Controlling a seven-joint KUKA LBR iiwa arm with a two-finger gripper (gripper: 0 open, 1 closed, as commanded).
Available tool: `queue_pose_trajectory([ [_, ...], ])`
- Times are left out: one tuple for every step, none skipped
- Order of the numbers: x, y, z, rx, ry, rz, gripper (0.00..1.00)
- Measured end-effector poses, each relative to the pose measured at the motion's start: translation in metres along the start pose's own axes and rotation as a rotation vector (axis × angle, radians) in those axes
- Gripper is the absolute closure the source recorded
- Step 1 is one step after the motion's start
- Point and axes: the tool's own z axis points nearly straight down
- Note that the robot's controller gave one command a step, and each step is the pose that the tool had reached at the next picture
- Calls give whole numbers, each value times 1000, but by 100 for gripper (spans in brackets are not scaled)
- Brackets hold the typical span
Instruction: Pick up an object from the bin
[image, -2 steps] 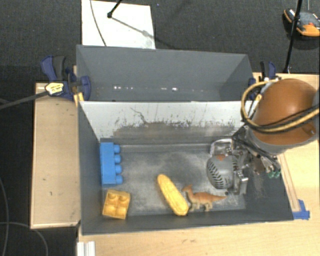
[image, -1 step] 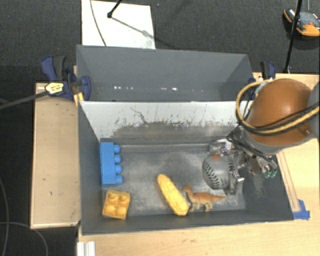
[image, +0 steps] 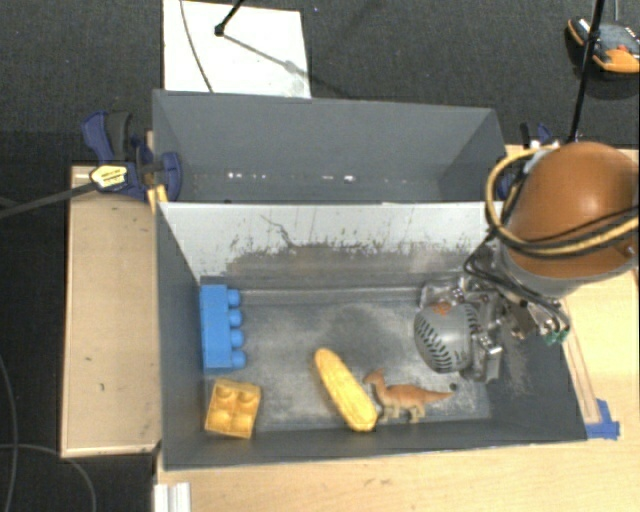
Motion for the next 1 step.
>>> queue_pose_trajectory([
  [-5,-8,0,4,-7,-258,0],
])
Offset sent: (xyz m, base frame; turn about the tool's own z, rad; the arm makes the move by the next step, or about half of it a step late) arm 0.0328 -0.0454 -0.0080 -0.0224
